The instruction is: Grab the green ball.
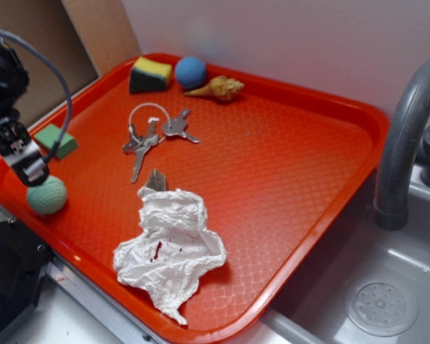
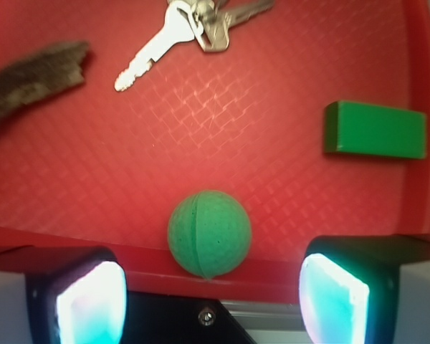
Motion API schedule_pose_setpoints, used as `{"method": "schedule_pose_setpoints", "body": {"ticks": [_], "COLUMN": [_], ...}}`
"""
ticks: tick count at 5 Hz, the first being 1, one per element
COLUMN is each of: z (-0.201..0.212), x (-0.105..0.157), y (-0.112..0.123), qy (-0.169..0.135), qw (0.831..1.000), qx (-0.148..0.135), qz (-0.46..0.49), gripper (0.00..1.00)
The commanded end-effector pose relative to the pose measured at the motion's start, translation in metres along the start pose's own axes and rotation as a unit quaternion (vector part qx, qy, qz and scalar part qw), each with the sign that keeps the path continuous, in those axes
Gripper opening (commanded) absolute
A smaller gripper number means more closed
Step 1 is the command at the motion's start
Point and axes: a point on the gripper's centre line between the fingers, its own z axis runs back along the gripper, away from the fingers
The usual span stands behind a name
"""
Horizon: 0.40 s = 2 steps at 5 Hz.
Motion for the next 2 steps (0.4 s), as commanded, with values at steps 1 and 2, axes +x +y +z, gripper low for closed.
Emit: {"method": "schedule_pose_setpoints", "body": {"ticks": [1,2], "z": [-0.044,-0.063], "x": [0.011,0.011], "y": [-0.012,-0.011], "qy": [0.016,0.027], "qw": [0.999,0.999], "qx": [-0.011,0.006], "qz": [-0.028,-0.029], "gripper": [1.0,0.0]}}
